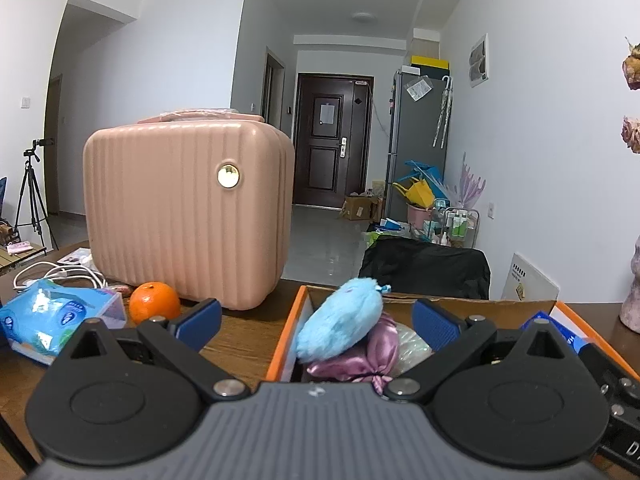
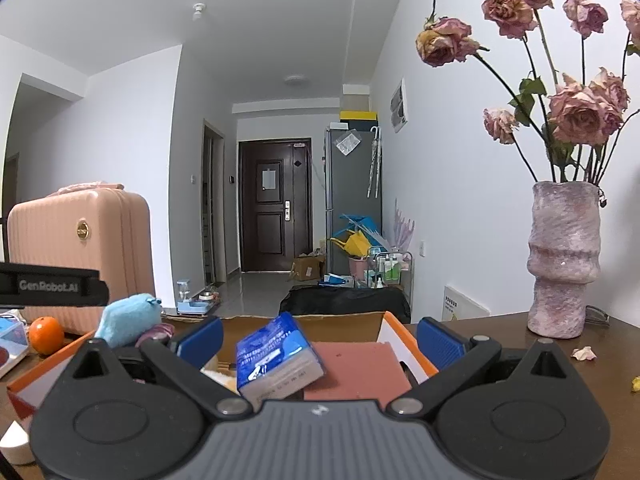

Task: Organize soft objects
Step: 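Lower the white roll and tissue pack into the box and open both grippers, then withdraw both tools from the box toward the lavender towel, then grasp the lavender fuzzy towel with the right gripper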

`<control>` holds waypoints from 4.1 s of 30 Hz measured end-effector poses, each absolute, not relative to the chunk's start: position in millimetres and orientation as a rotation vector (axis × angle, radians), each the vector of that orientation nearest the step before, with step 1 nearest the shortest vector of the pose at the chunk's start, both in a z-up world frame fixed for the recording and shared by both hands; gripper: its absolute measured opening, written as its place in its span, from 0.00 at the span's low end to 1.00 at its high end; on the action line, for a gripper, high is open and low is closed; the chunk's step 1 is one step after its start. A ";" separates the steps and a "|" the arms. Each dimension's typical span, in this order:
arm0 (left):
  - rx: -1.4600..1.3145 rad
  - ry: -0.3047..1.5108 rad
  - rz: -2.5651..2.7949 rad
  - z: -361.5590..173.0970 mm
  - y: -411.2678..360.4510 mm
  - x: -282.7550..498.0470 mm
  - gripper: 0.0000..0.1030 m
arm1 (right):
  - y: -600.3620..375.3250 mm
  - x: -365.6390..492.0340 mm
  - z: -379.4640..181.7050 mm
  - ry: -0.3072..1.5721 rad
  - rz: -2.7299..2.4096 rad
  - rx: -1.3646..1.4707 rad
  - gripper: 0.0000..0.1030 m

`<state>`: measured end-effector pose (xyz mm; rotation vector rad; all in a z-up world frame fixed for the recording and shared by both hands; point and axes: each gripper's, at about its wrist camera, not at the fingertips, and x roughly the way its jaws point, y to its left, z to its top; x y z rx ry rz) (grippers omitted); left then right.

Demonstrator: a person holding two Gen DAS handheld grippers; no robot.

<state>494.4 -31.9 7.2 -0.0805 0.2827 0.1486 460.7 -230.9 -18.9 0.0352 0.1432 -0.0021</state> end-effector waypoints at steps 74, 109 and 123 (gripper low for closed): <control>-0.109 0.442 0.093 -5.9 55.5 350.9 1.00 | -169.4 382.8 -39.1 0.429 0.088 0.005 1.00; -0.118 0.473 0.072 -11.4 53.1 354.5 1.00 | -156.2 431.6 -56.4 0.612 0.094 0.057 0.66; -0.123 0.478 0.062 -11.4 54.2 354.9 1.00 | -169.4 407.2 -40.1 0.499 0.165 0.119 0.21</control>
